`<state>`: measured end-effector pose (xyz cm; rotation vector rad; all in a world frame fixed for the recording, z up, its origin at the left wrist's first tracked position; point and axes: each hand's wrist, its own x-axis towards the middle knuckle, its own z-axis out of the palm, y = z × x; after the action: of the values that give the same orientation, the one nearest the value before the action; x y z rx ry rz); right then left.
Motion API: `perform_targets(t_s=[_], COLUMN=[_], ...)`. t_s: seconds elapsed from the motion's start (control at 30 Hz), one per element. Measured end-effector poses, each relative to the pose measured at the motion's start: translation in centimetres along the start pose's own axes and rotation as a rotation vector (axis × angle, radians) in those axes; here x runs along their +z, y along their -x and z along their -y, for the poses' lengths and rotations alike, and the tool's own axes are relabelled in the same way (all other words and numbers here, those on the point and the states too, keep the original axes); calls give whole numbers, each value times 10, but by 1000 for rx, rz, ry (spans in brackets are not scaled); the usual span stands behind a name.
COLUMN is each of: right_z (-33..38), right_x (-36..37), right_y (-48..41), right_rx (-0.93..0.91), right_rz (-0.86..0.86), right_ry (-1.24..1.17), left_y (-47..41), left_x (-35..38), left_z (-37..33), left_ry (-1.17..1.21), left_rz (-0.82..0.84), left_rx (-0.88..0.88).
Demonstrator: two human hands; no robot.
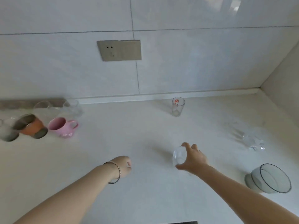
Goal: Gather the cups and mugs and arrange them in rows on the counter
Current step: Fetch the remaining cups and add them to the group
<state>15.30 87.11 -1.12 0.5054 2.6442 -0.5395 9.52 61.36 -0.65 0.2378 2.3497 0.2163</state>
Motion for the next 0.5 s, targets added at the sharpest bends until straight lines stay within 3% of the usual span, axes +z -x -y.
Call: perform_targets(t_s=[0.27,0.5], right_z=[197,378], right_x=[59,121], right_y=[33,70], right_rx=[-337,-467], right_rz=[89,106], right_ry=[176,206], left_y=[73,152], left_x=[-3,-12], left_z=[181,360], left_ry=[167,249], left_rz=[-66,-104], left_rx=[-168,-293])
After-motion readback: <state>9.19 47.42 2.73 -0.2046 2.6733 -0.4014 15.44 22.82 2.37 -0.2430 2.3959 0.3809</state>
